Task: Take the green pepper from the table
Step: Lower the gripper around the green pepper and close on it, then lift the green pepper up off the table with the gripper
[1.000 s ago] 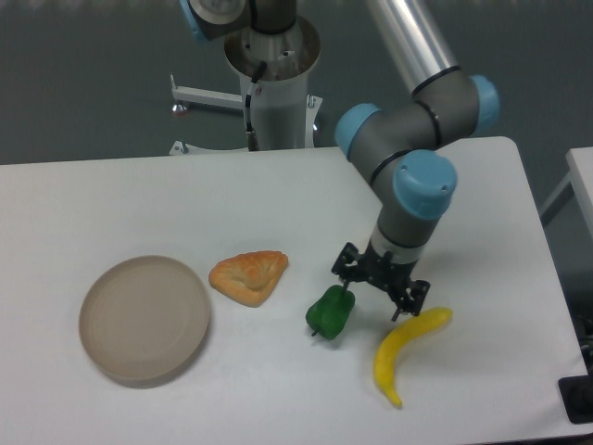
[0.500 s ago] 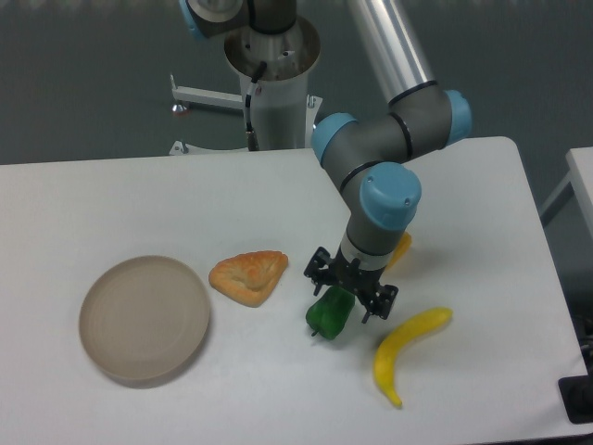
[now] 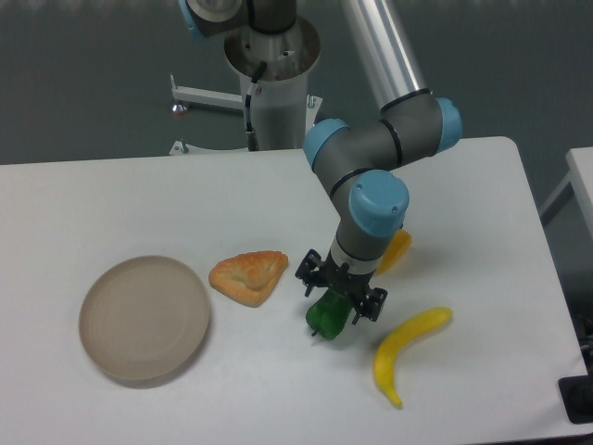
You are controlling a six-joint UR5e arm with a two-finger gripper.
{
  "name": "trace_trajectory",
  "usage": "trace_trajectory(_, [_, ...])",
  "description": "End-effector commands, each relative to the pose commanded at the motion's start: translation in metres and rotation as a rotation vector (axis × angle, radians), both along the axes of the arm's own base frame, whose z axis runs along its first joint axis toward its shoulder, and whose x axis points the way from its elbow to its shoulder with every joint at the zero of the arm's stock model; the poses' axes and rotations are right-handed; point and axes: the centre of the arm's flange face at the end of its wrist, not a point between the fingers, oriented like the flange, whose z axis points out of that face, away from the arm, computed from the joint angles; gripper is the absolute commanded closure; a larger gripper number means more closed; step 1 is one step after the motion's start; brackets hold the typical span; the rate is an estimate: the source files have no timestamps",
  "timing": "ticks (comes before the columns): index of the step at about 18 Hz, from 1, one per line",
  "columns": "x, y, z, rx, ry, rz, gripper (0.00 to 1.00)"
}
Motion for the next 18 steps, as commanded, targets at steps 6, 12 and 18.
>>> trace_trajectory(6, [-0.004, -0.002, 0.004, 0.007, 0.005, -0.006, 0.53])
trace_trajectory(12, [-0.015, 0.0, 0.025, 0.036, 0.033, 0.003, 0.56])
trace_trajectory(18, [-0.064, -0.004, 0.07, 0.106, 0.131, -0.073, 0.56])
